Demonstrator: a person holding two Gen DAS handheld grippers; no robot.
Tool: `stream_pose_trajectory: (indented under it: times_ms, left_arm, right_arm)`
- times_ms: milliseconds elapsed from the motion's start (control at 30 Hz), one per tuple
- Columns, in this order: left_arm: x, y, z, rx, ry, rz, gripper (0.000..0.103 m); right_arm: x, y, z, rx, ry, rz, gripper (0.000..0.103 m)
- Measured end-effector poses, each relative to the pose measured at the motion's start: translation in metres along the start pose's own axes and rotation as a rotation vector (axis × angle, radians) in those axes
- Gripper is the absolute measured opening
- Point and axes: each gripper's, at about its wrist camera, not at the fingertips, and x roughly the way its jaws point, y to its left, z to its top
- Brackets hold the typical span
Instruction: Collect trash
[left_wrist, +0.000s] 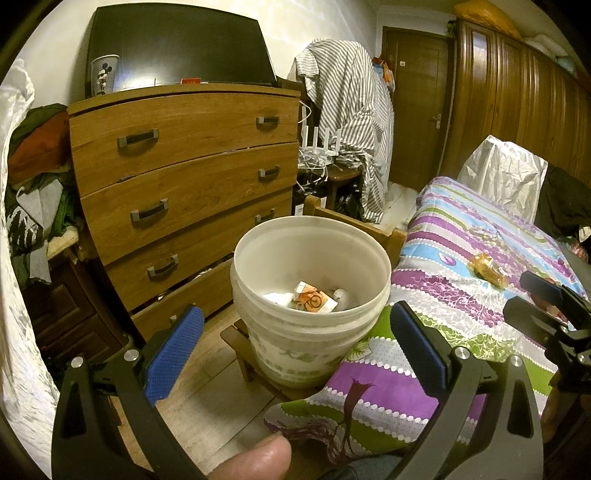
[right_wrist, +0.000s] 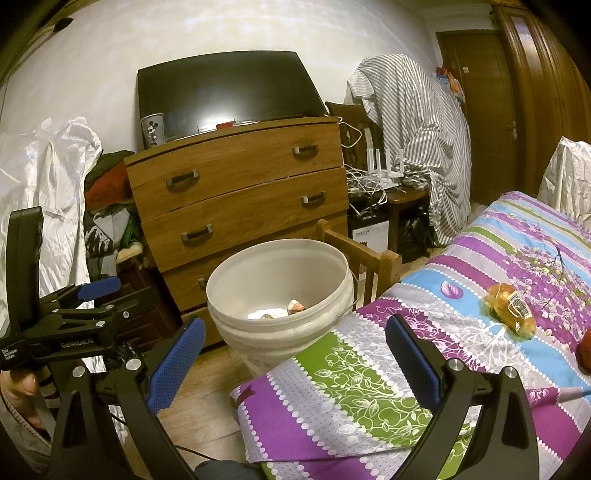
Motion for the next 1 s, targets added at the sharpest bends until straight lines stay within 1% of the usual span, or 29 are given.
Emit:
stream_pose_trajectory:
  times_ms: [500, 633, 767, 1000]
  left_arm:
    - [0.0, 0.001, -0.002, -0.002, 0.002, -0.003, 0.098]
    - [0.001, 0.001, -0.002, -0.013, 0.005, 0.004, 0.098]
    - [-0.003, 0.004, 0.0, -0.032, -0.022, 0.024, 0.098]
    - [-0.001, 0.006, 0.002, -0.024, 0.001, 0.04, 0.098]
  right_arm:
    - [0.004, 0.008, 0.0, -0.017, 0.0, 0.006, 0.098]
    - [0.004, 0.009, 0.0, -0.018, 0.001, 0.006, 0.098]
    - [0.004, 0.009, 0.0, -0.018, 0.0, 0.007, 0.098]
    - [0.002, 0.013, 0.002, -0.032, -0.008, 0.003, 0.098]
